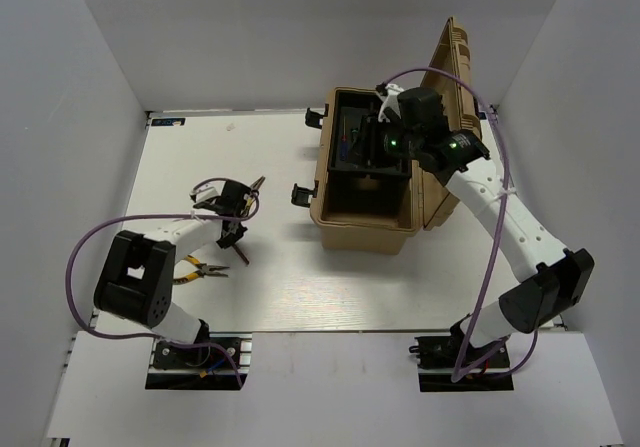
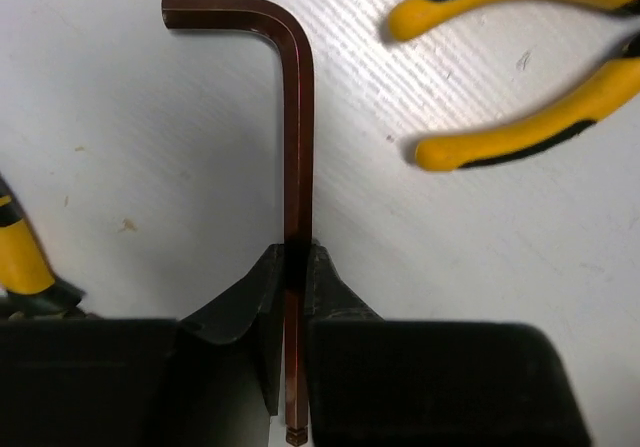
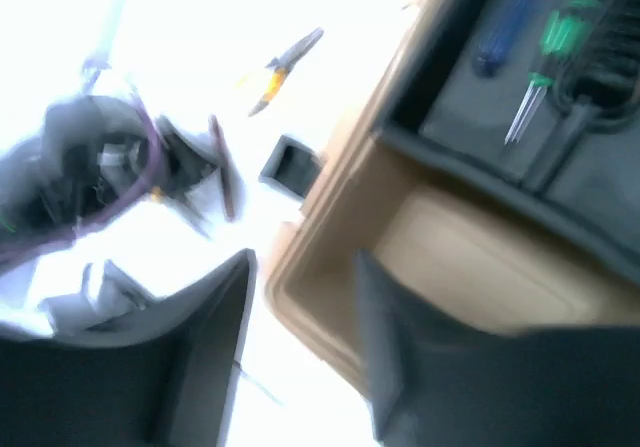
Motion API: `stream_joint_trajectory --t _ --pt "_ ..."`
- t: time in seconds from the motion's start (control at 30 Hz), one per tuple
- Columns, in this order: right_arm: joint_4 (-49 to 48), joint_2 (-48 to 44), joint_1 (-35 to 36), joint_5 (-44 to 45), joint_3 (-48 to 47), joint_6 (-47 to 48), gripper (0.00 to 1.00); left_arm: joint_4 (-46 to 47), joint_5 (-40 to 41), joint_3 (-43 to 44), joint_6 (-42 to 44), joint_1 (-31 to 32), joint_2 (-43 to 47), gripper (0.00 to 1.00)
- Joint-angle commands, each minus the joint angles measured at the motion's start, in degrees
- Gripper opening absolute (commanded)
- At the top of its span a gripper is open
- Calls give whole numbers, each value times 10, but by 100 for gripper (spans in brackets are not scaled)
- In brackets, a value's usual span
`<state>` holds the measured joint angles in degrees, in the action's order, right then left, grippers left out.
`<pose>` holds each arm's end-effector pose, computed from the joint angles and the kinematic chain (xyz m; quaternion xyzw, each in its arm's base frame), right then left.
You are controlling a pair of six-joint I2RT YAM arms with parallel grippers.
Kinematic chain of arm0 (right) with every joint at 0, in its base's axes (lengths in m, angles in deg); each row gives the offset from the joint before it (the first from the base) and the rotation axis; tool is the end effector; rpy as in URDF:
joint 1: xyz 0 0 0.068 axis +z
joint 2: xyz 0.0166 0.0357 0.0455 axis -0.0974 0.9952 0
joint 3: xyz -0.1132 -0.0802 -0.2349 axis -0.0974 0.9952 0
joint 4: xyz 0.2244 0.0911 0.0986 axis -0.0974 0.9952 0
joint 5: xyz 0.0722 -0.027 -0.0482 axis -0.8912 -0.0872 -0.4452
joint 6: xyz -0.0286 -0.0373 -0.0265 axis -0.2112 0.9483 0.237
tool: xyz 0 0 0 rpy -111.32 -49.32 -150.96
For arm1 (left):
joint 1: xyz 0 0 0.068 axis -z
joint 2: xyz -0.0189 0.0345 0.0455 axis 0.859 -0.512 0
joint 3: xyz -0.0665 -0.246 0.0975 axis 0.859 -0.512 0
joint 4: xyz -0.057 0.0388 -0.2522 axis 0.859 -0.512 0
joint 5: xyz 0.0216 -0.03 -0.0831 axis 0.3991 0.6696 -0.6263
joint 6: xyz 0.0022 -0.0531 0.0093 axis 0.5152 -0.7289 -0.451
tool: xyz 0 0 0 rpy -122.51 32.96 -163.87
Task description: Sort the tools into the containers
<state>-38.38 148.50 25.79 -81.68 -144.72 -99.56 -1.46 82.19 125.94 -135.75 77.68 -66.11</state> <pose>0.2827 0.1776 0.4069 -0.1090 0.8535 0.2710 0.4316 0.2569 -0.0685 0.1547 -0.3276 0.9002 0.0923 0.2716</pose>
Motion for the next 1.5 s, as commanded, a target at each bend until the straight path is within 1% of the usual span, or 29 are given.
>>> stream_joint_trajectory --t 0.0,0.03,0.07,0.1,0.13,0.2,0.23,0.27,0.3,0.33,0.37,0.4,0.43,0.5,0.53,0.6,0.67,0.7,0.73,0.77,0.8,0.87,0.93,1.0,1.03,1.07,1.13,1.27,1.47 --pt "54 -27 1 -211 -36 260 47 -34 -9 4 14 2 73 0" --pt "75 -29 -1 -268 -45 294 31 -34 -9 17 26 9 94 0" --pt "78 -29 2 -283 -49 304 5 -34 -22 26 53 9 112 0" --pt "76 -34 4 -274 -51 294 0 -34 -34 35 72 9 129 0" --pt "74 -35 0 -268 -52 291 0 -28 -43 57 87 9 159 0" --pt "83 -31 0 -249 -63 303 0 -18 -78 84 132 9 178 0" --pt "81 -35 2 -242 -63 307 0 -9 -90 113 146 15 190 0" --pt "80 -38 1 -222 -64 307 0 3 -128 128 161 15 191 0" --pt "80 -38 2 -212 -64 308 0 24 -156 153 204 15 191 0" --pt "77 -39 2 -199 -64 307 0 53 -212 169 218 15 191 0" --pt "74 -43 4 -140 -67 306 0 75 -254 185 235 15 171 0" --pt "71 -43 4 -118 -71 305 0 89 -288 224 268 20 155 0" --pt "64 -43 4 -94 -73 299 0 90 -341 249 278 20 135 0" --pt "55 -43 1 -9 -83 294 0 131 -407 308 297 30 78 0" --pt "54 -48 0 24 -87 294 0 143 -456 328 297 31 59 0" --pt "50 -58 0 56 -95 296 0 194 -525 380 302 46 -1 0" --pt "50 -60 0 69 -101 300 0 233 -565 422 297 54 -46 0" --pt "49 -62 0 98 -105 302 0 241 -578 463 297 63 -68 0" --pt "51 -63 0 104 -120 302 0 248 -602 485 288 68 -90 0" --pt "50 -63 0 105 -124 305 0 258 -617 505 278 68 -135 0" --pt "52 -64 0 106 -134 306 0 283 -639 543 267 77 -158 0" --pt "55 -62 0 107 -148 308 0 307 -656 596 229 85 -201 0" --pt "58 -62 0 112 -158 306 0 343 -669 649 185 102 -265 0" --pt "60 -63 0 112 -157 306 0 359 -674 693 162 110 -308 0" --pt "61 -62 -1 112 -153 306 0 359 -674 716 145 119 -349 0" --pt "61 -64 0 112 -152 306 0 359 -667 762 137 119 -370 0" --pt "62 -65 -1 108 -148 305 0 352 -645 816 118 132 -423 0" --pt "63 -69 0 106 -140 302 0 337 -600 846 111 138 -469 0" --pt "61 -70 -3 100 -121 298 0 316 -580 846 106 148 -490 0"
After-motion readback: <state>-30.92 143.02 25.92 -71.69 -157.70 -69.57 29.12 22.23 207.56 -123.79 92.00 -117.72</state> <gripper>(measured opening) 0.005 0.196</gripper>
